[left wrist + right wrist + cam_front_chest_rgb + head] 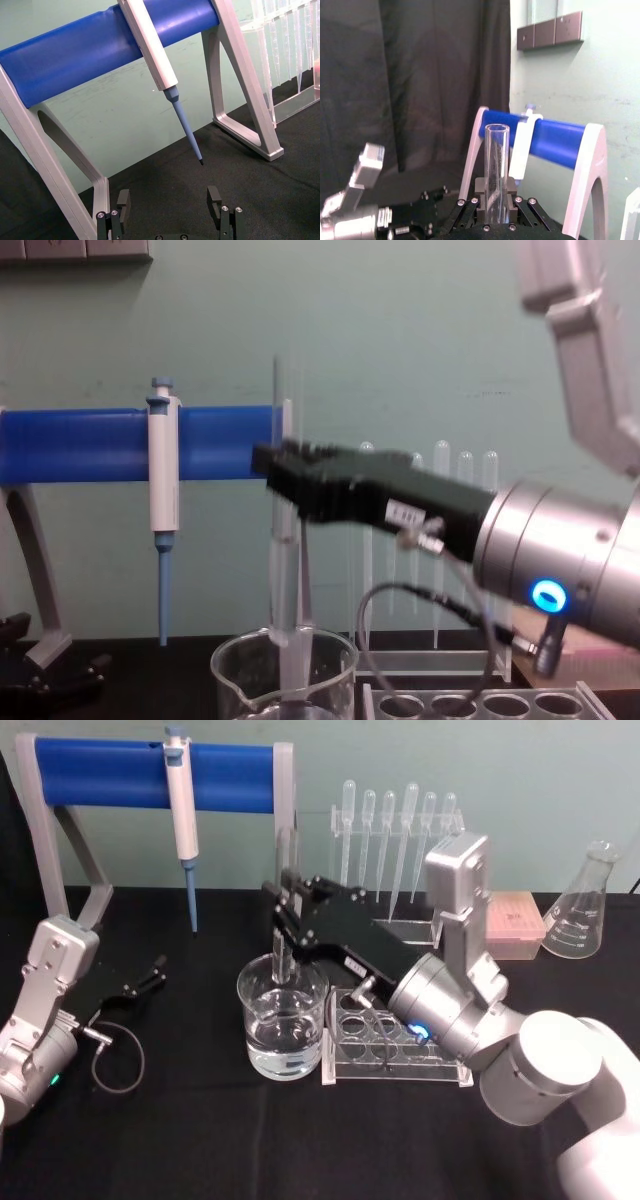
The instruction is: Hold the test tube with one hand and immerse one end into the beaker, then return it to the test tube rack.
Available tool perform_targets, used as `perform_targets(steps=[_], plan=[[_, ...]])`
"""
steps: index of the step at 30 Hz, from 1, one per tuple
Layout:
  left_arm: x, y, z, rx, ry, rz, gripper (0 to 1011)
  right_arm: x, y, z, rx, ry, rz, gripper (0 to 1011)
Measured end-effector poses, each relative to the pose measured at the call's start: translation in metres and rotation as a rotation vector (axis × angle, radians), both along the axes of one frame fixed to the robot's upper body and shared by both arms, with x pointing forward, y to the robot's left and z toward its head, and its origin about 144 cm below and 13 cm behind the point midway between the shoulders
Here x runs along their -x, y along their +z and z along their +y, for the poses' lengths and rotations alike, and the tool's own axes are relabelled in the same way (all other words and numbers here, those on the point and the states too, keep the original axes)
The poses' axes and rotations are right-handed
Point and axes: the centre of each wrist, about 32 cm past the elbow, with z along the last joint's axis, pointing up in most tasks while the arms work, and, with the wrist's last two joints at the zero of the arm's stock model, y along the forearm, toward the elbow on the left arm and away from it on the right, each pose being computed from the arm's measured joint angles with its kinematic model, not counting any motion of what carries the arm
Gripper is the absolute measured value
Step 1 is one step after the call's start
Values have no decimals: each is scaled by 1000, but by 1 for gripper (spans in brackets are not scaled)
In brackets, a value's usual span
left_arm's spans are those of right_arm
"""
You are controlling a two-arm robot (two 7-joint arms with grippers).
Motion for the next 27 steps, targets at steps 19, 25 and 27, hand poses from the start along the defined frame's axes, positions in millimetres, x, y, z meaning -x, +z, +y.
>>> perform_targets(steps=[19,25,27], plan=[[0,0,0,0,0,0,1000,35,34,-49,22,-62,-6,233],[0,0,0,0,0,0,1000,47,25,-68,51,-119,14,233],[0,0,0,0,0,0,1000,50,19,-73,52,-132,23,233]])
